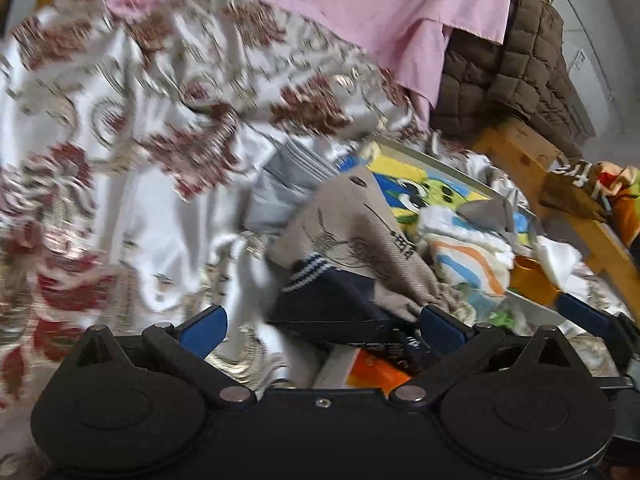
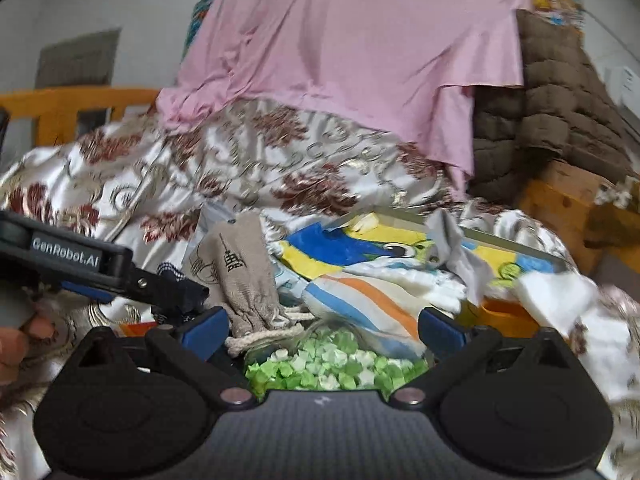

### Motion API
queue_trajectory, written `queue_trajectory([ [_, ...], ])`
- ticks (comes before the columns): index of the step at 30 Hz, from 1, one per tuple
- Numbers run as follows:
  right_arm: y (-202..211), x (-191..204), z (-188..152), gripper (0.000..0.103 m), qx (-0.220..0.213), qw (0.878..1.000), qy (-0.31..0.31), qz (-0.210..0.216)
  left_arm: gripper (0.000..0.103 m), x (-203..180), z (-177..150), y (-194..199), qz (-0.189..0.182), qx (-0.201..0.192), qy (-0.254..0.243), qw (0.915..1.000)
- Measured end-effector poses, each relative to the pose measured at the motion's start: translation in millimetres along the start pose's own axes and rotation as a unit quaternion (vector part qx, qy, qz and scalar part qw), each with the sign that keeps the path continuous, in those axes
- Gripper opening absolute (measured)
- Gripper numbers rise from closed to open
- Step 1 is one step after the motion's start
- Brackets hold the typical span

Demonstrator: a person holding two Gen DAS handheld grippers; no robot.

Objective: Organize soft objects
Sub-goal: 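Grasp the burlap drawstring pouch with the right tool while the left tool grasps the navy striped sock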

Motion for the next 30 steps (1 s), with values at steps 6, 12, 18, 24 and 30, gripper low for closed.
queue_trajectory([
  [6,-25.0,1.0,10.8,0.102,0.004,0.999,0.043,0.017,0.091,15.3,10.1,-21.0,-0.045,0.023,0.054,0.9973],
  [12,-37.3,12.5,17.7,0.096,0.007,0.995,0.083,0.049,0.068,26.5,9.4,-33.5,-0.083,0.057,0.083,0.9914],
  [18,-44.2,39.3,17.3,0.082,0.014,0.988,0.145,0.056,0.054,36.0,10.1,-38.0,-0.09,0.071,0.11,0.9873],
  [24,-52.9,57.3,11.1,0.073,0.03,0.981,0.185,0.05,0.047,39.3,8.5,-38.7,-0.1,0.07,0.121,0.9851],
  [30,-60.6,63.8,10.6,0.053,0.045,0.98,0.185,0.061,0.037,38.8,7.9,-37.4,-0.107,0.068,0.122,0.9845],
])
Point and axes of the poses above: each gripper's, at about its wrist camera, not at the fingertips, and y roughly against the way its jaws point, x to its left, z to its top, the point moved 1 cm from there along -y, roughly the way its jaws point, and after that the axes turned 6 degrees about -z, right-handed, at the moved point
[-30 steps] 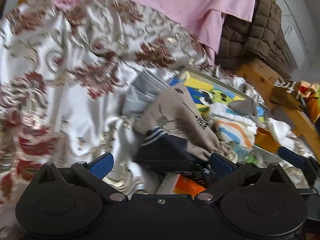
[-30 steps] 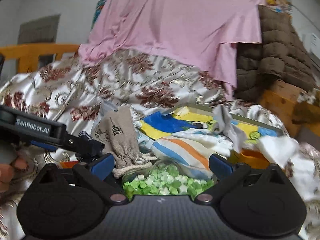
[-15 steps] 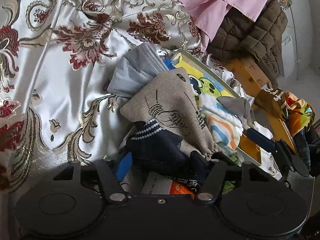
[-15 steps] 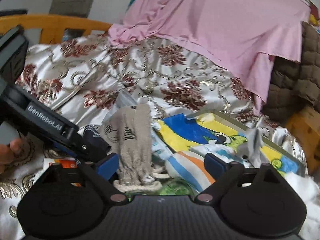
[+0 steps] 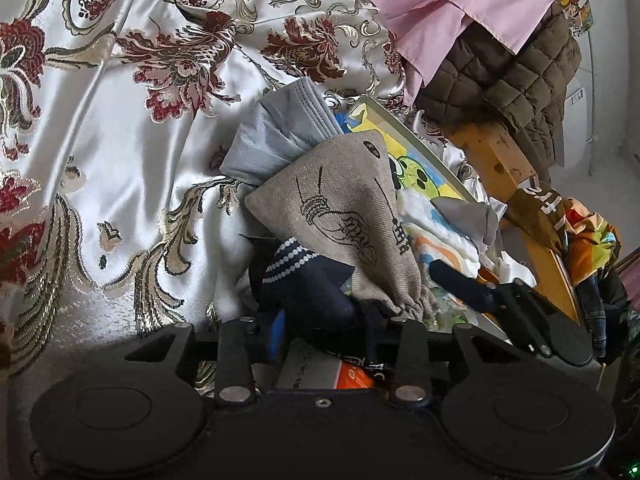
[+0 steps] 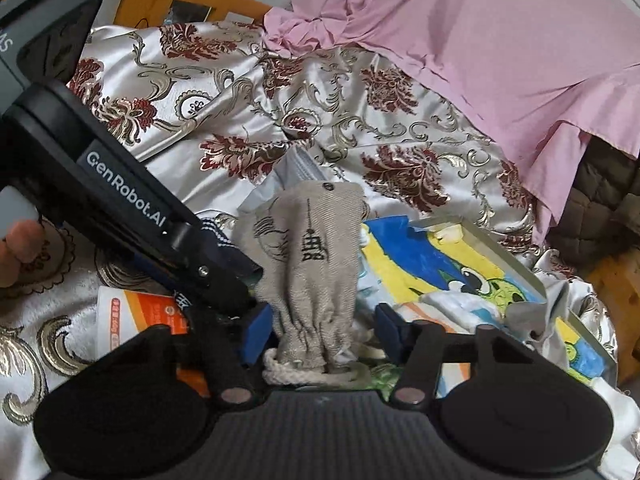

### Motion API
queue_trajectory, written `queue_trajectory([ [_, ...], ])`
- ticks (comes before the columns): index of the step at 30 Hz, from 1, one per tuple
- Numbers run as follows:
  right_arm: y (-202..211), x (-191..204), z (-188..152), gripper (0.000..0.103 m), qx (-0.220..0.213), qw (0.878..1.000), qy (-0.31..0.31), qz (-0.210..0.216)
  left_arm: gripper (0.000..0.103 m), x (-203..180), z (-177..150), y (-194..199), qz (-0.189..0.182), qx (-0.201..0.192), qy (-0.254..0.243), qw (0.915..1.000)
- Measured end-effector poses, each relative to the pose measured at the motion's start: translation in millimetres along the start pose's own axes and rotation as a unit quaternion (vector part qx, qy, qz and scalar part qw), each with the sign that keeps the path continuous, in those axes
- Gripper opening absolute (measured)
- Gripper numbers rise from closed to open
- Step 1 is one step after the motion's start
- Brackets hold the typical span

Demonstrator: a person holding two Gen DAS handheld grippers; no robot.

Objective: Organize soft objects
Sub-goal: 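Grasp the burlap drawstring pouch with the right tool while the left tool grasps the navy striped sock, then lift the burlap pouch and navy sock and carry both over the painted tray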

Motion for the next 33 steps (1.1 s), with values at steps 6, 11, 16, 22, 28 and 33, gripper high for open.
queue_trajectory([
  [6,-3.3,2.8,-2.1,0.051,0.015,1.0,0.002,0.006,0.033,-3.4,-1.6,0.2,0.0,-0.003,-0.008,1.0],
  [11,-3.2,3.6,-2.6,0.046,0.014,1.0,0.001,-0.003,0.021,-6.4,-1.1,1.7,-0.003,-0.006,-0.013,0.9999],
  [16,-1.8,4.7,-3.6,0.042,0.009,1.0,0.0,-0.013,0.013,-12.2,0.4,5.2,0.007,-0.01,-0.027,0.9996],
  [22,5.5,2.7,-2.4,0.041,-0.008,0.999,-0.005,-0.034,0.006,-14.5,6.1,12.3,0.026,-0.021,-0.028,0.999],
  [28,13.8,-2.2,4.6,0.041,-0.028,0.998,-0.002,-0.051,0.006,-24.0,15.2,26.6,0.024,-0.044,-0.037,0.998],
  [33,21.7,-6.4,9.2,0.041,-0.037,0.998,-0.003,-0.055,0.006,-36.0,22.0,38.1,0.036,-0.069,-0.041,0.9961],
])
Point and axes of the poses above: each gripper's, at about its wrist camera, not at the fingertips, and y roughly against the way its jaws point, x to its left, z to its top, the point moved 1 cm from there along -y, roughly the way its jaws point, and after that the axes turned 6 degrees about -z, right-handed, at the moved point
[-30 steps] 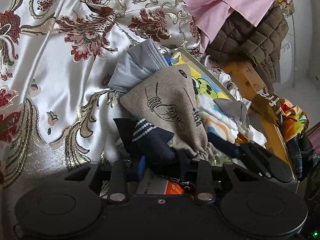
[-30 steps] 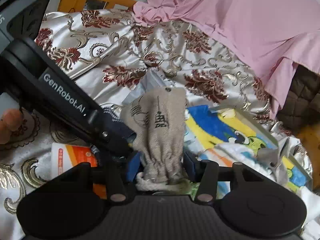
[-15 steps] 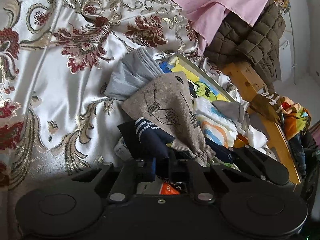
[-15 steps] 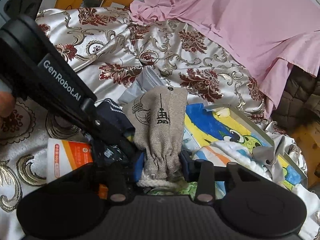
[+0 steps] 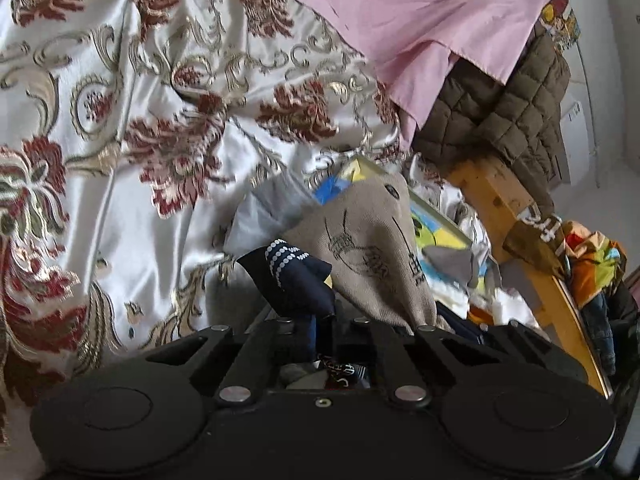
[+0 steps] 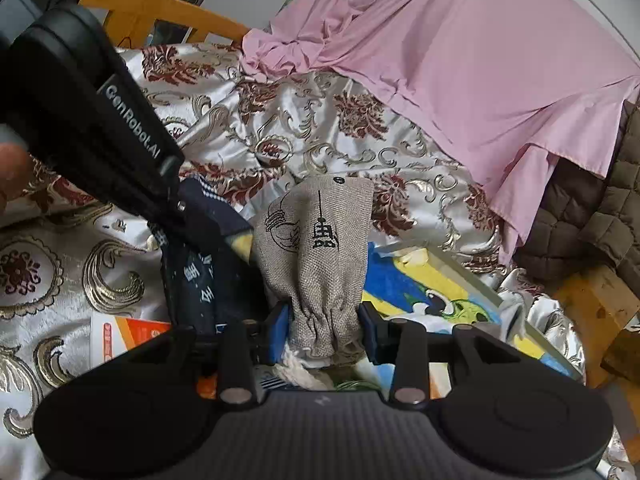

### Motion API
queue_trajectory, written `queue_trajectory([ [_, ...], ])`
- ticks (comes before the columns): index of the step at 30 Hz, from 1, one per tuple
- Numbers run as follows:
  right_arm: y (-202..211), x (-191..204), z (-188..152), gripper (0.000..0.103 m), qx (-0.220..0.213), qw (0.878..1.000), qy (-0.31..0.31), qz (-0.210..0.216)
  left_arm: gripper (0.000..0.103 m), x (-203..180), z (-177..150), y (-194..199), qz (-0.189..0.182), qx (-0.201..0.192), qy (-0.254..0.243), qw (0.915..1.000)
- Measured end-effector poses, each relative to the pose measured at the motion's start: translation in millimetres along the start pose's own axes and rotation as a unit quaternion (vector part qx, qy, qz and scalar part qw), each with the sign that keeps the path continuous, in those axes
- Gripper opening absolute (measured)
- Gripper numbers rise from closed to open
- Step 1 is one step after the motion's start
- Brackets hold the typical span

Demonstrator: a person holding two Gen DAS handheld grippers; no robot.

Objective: Organize soft objects
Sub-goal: 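Lift the burlap pouch and navy sock and carry both over the painted tray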

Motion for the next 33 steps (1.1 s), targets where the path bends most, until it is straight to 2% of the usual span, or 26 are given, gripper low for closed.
queue_trajectory([
  [6,15.1,-22.1,7.0,0.041,-0.026,0.999,-0.026,-0.014,0.005,-23.7,10.8,8.7,-0.002,-0.027,-0.007,0.9996],
  [11,21.8,-55.3,12.1,0.041,-0.055,0.996,-0.073,-0.022,0.005,-53.6,29.6,10.0,-0.016,-0.042,-0.013,0.9989],
  [15,18.3,-90.2,7.6,0.041,-0.075,0.989,-0.123,-0.038,0.006,-93.4,47.7,-5.0,-0.013,-0.044,-0.077,0.996],
  [17,14.3,-110.8,-0.3,0.041,-0.08,0.984,-0.154,-0.048,0.006,-112.9,56.4,-20.7,-0.018,-0.042,-0.102,0.9937],
  [23,-3.3,-172.4,-39.1,0.042,-0.073,0.962,-0.25,-0.084,0.006,-158.8,68.8,-82.0,-0.054,-0.039,-0.125,0.9899],
  [26,-10.3,-192.2,-57.4,0.042,-0.064,0.955,-0.267,-0.117,0.006,-178.5,66.9,-118.8,-0.071,-0.035,-0.134,0.9878],
  [30,-16.8,-216.8,-80.1,0.042,-0.062,0.938,-0.323,-0.11,0.006,-195.4,62.8,-157.9,-0.083,-0.025,-0.142,0.9861],
  [33,-25.5,-228.5,-90.0,0.042,-0.061,0.933,-0.337,-0.112,0.006,-201.6,56.6,-181.0,-0.081,-0.017,-0.147,0.9857],
])
Point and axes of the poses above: each gripper's, at about its wrist camera, not at the fingertips, and y roughly against the way its jaws point, x to its left, z to its top, the point moved 1 cm from there along -y, roughly the way its jaws point, and after that the axes turned 6 degrees about -z, right-handed, at the moved point
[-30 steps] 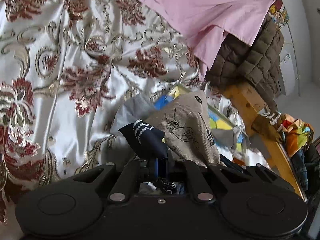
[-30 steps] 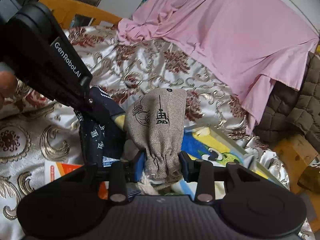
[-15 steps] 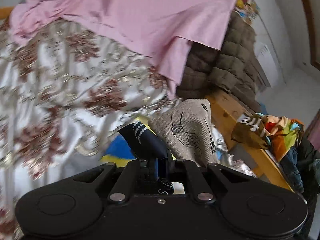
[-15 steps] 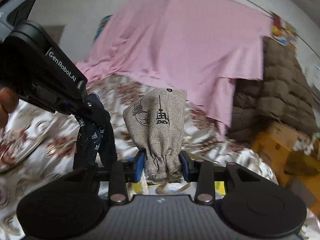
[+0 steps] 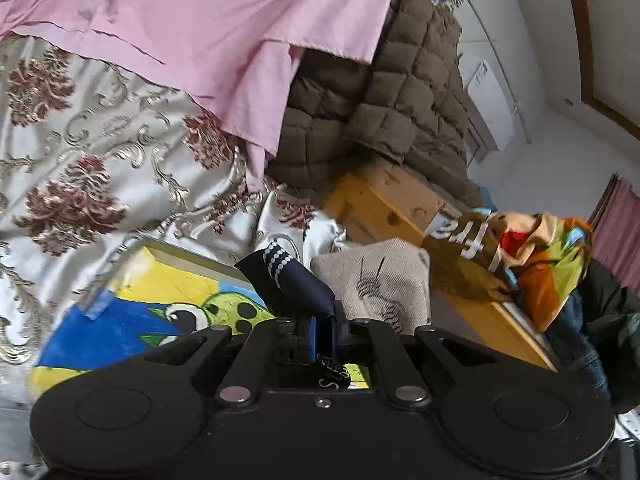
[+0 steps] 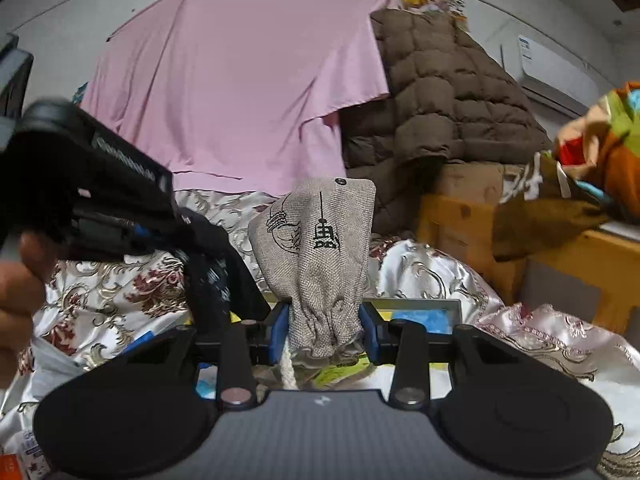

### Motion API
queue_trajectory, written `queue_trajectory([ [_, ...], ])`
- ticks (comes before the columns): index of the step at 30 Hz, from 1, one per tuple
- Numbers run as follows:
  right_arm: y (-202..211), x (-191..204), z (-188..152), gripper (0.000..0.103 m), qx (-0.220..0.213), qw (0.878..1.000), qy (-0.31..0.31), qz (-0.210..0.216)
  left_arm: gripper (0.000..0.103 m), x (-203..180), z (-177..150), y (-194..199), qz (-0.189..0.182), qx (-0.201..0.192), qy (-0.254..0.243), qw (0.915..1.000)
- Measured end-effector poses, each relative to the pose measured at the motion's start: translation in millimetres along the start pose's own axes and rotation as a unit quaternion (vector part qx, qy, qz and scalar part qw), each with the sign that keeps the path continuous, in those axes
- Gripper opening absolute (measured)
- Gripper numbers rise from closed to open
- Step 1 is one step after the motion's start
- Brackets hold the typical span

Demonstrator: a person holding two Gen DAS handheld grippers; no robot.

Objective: Organize soft objects
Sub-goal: 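Lift the burlap pouch and navy sock and carry both over the painted tray, then open the right tool to drop the pouch while the left tool releases the sock into the tray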

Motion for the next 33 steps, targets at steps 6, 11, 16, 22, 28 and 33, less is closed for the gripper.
queue_trajectory([
  [6,-15.5,-14.0,-11.7,0.043,0.028,0.999,-0.024,-0.002,0.006,3.2,-17.8,-37.2,0.035,0.033,-0.014,0.9988],
  [11,-23.9,-15.4,-20.8,0.045,0.048,0.998,-0.033,-0.005,0.008,12.7,-32.5,-54.2,0.067,0.064,-0.015,0.9956],
  [16,-24.4,-12.4,-22.8,0.047,0.057,0.998,-0.028,-0.007,0.011,20.8,-41.6,-59.2,0.094,0.08,-0.016,0.9923],
  [22,-27.0,-11.9,-23.2,0.049,0.062,0.998,-0.027,-0.008,0.017,26.0,-48.0,-60.5,0.124,0.098,-0.025,0.9872],
  [28,-23.4,-12.5,-20.3,0.063,0.06,0.998,-0.024,-0.011,0.03,25.7,-49.6,-52.7,0.142,0.095,-0.036,0.9847],
  [33,-13.5,-14.6,-12.4,0.075,0.051,0.998,-0.025,-0.013,0.057,20.3,-47.2,-35.6,0.154,0.066,-0.055,0.9843],
])
Point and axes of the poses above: each gripper's, at about its wrist camera, not at the fingertips, and y roughly against the way its jaws point, x to its left, z to its top, the point moved 1 cm from there along -y, roughly the way its jaws point, and after that the axes turned 6 degrees about -z, right-handed, at the moved point
